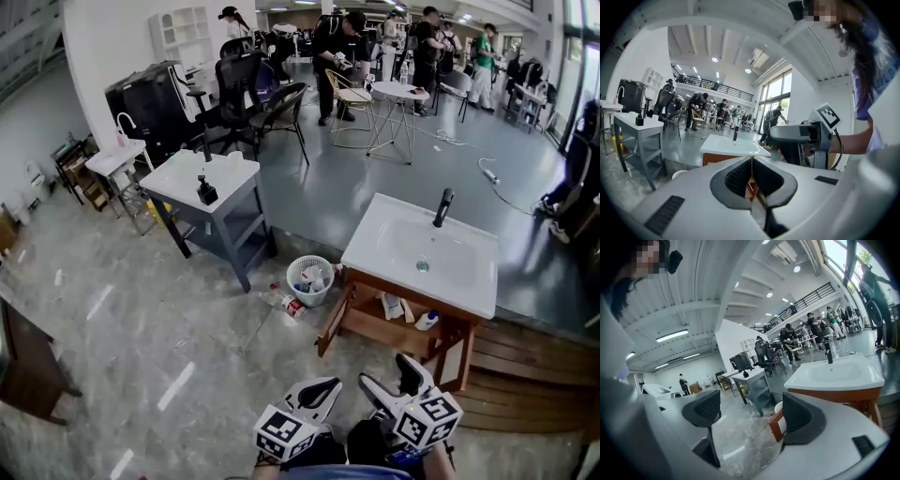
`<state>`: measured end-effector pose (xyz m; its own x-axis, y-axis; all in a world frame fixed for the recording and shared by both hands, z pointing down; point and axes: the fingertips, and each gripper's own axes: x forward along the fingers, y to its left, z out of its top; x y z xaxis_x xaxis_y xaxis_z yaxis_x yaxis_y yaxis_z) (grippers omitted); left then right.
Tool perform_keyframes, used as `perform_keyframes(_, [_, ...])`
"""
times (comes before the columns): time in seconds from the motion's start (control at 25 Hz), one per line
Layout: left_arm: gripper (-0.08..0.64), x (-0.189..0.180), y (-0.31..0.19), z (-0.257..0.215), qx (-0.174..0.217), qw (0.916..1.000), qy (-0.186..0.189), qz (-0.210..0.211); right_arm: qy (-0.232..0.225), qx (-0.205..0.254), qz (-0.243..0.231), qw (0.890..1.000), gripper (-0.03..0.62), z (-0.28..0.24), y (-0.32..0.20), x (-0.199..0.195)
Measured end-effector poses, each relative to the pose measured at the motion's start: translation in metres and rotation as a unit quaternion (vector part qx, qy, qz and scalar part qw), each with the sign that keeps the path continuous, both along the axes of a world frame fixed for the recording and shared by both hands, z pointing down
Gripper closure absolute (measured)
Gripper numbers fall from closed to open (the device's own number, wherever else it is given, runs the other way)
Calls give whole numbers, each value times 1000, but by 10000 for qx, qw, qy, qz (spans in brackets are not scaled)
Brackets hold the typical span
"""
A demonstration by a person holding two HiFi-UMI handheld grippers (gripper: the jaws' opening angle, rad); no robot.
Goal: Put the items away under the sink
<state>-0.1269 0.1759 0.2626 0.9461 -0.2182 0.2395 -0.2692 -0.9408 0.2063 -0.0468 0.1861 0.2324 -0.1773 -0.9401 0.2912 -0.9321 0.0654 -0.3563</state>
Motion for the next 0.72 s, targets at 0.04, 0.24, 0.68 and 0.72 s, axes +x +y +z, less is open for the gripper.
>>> perform_keyframes(0.04, [543, -2, 4, -2, -11, 10000, 15, 27, 21, -4, 3, 10000, 163, 1, 5, -3])
perform_keyframes(0.24, [543, -9, 23, -12, 21, 9999, 33, 141, 172, -48, 830, 9964, 520, -7, 32, 12])
perform_keyframes(0.68, [543, 25, 87, -54, 237, 9991, 360, 6, 526, 124, 619, 9966, 520, -46, 110, 33])
perform_keyframes(0.72, [543, 28, 100, -55, 230, 9990, 374, 7, 529, 124, 593, 9968, 520, -46, 123, 36])
